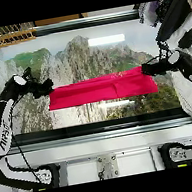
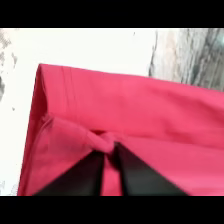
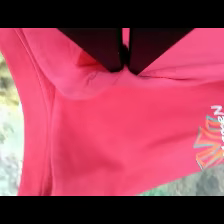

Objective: Fold the clothes and pants, and hang the long-sleeved shirts on hangers.

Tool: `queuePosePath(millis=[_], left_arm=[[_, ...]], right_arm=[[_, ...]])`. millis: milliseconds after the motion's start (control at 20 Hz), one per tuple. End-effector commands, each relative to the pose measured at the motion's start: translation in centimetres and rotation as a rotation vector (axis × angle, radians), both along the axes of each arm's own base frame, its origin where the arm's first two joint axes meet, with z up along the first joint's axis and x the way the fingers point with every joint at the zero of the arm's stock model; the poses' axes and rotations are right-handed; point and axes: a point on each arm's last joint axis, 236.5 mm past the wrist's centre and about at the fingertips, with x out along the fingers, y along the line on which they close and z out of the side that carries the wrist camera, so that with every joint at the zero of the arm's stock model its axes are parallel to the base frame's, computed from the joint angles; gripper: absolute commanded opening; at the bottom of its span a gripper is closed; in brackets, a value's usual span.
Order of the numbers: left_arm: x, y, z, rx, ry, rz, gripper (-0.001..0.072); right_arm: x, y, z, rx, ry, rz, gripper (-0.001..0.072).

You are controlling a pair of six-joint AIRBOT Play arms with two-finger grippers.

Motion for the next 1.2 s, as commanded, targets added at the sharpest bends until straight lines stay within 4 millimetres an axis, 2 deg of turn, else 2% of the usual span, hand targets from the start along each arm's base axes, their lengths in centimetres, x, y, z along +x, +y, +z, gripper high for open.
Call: queuePosePath(millis=[0, 50, 200, 300, 350, 450, 500, 600, 700, 850, 1050, 1150], left_arm=[[1.8, -0.7, -0.2, -0.009, -0.016, -0.007, 0.0499], [2.4, -0.6, 0.6, -0.006, -0.038, -0.007, 0.0557], [3.5, -0.1, 4.4, -0.007, -0.091, -0.017, 0.0556], [3.1, -0.3, 6.8, -0.007, -0.115, -0.033, 0.0556], [2.8, -0.4, 7.7, -0.007, -0.124, -0.037, 0.0515], [1.9, -1.3, 8.5, -0.006, -0.135, -0.055, 0.0044], [1.5, -1.6, 8.7, -0.006, -0.138, -0.059, 0.0008], [0.4, -2.9, 8.6, -0.011, -0.127, -0.087, 0.0008], [-0.8, -4.6, 8.2, -0.014, -0.109, -0.123, 0.0008], [-2.0, -7.9, 7.8, -0.02, -0.098, -0.194, 0.0008], [-2.2, -11.7, 8.2, -0.026, -0.137, -0.254, 0.0008], [-2.2, -13.0, 8.4, -0.029, -0.151, -0.269, 0.0008]], right_arm=[[2.3, 0.9, 0.2, 0.053, -0.077, -0.052, 0.041], [2.9, 1.1, 0.8, 0.082, -0.1, -0.073, 0.0659], [3.6, 0.4, 4.0, 0.105, -0.118, -0.062, 0.067], [2.3, -1.4, 5.0, 0.1, -0.064, -0.002, 0.067], [1.1, -2.7, 4.6, 0.106, -0.014, 0.018, 0.067], [-1.5, -5.6, 2.6, 0.135, 0.089, 0.019, 0.067], [-2.7, -7.0, 1.5, 0.157, 0.138, 0.01, 0.067], [-4.9, -9.4, -1.3, 0.215, 0.233, -0.019, 0.0671], [-6.3, -10.8, -3.9, 0.275, 0.294, -0.036, 0.0671], [-5.8, -9.7, -6.2, 0.382, 0.29, -0.011, 0.0671], [-4.5, -6.5, -8.3, 0.493, 0.296, 0.021, 0.067], [-3.4, -4.3, -8.3, 0.55, 0.283, 0.043, 0.0659]])
